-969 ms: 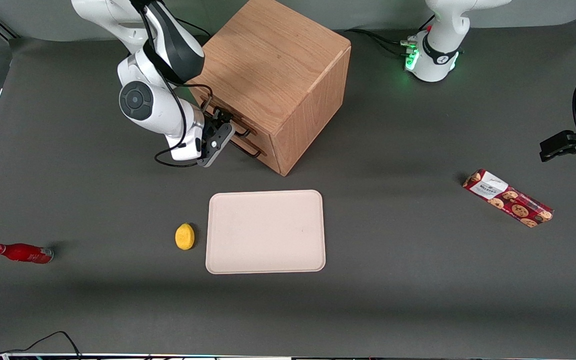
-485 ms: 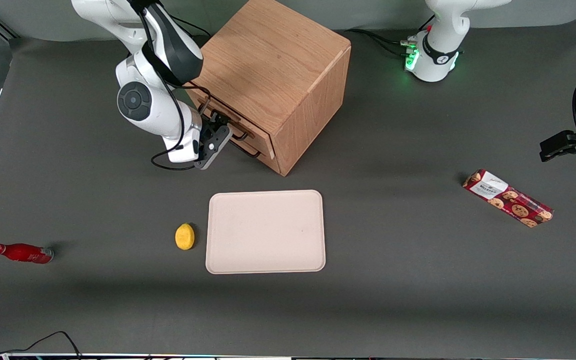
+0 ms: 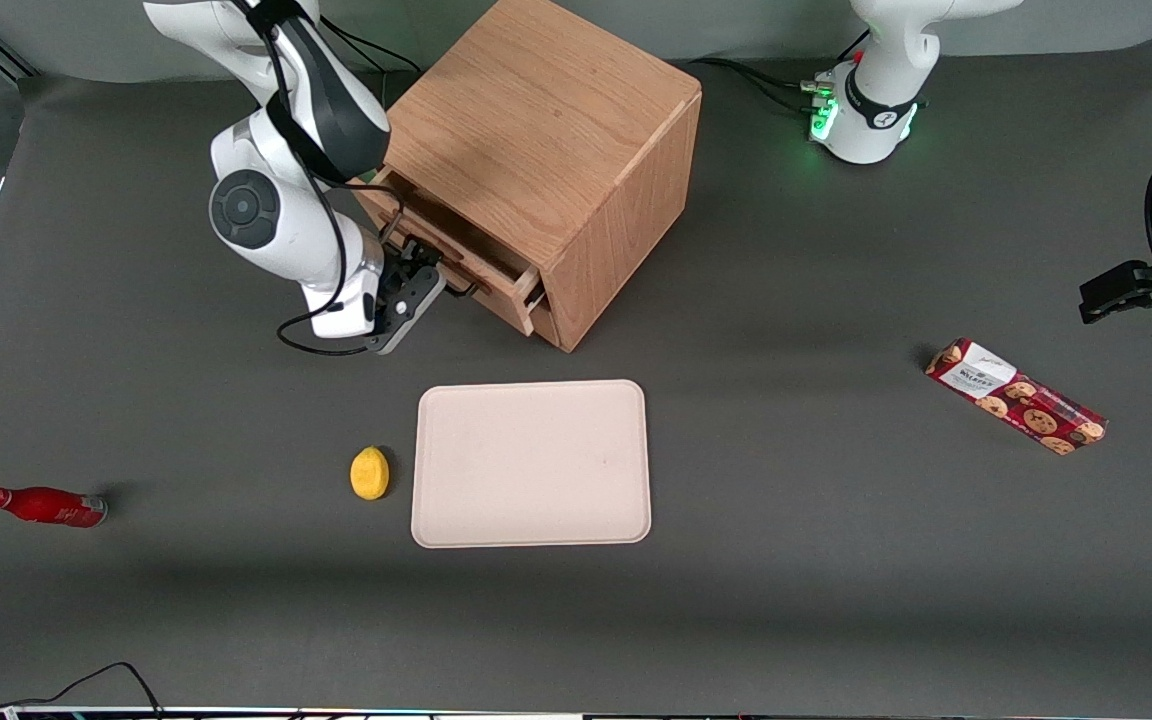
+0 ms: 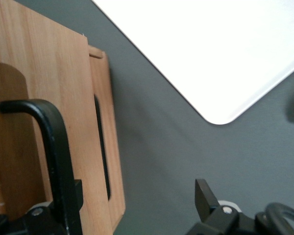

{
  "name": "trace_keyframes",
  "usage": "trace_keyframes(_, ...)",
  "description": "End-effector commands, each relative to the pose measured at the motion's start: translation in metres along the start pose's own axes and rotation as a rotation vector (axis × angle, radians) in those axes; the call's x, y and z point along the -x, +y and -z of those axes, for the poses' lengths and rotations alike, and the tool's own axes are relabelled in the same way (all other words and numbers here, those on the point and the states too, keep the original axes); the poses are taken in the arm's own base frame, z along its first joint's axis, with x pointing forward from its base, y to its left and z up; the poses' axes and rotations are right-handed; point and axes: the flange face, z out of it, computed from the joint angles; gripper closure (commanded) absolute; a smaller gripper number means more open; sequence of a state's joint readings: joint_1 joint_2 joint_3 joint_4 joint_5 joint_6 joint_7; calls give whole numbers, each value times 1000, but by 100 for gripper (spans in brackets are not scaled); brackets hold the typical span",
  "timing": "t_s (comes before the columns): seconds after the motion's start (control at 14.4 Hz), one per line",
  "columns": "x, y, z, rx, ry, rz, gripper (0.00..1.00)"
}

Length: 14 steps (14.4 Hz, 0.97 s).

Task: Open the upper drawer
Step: 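Pull the handle outward from the cabinet with the right gripper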

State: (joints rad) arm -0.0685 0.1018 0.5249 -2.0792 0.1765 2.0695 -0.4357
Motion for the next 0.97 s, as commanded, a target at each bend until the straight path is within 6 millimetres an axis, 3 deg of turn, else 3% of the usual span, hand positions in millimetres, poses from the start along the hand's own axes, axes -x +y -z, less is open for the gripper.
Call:
trace_keyframes(0.0,3,25,-9,31,-27,3,0)
trace_keyframes(0.62,4,69,-2,57,-21,-27,0)
trace_keyframes(0.9,11,99,4,89,-26,-40,0)
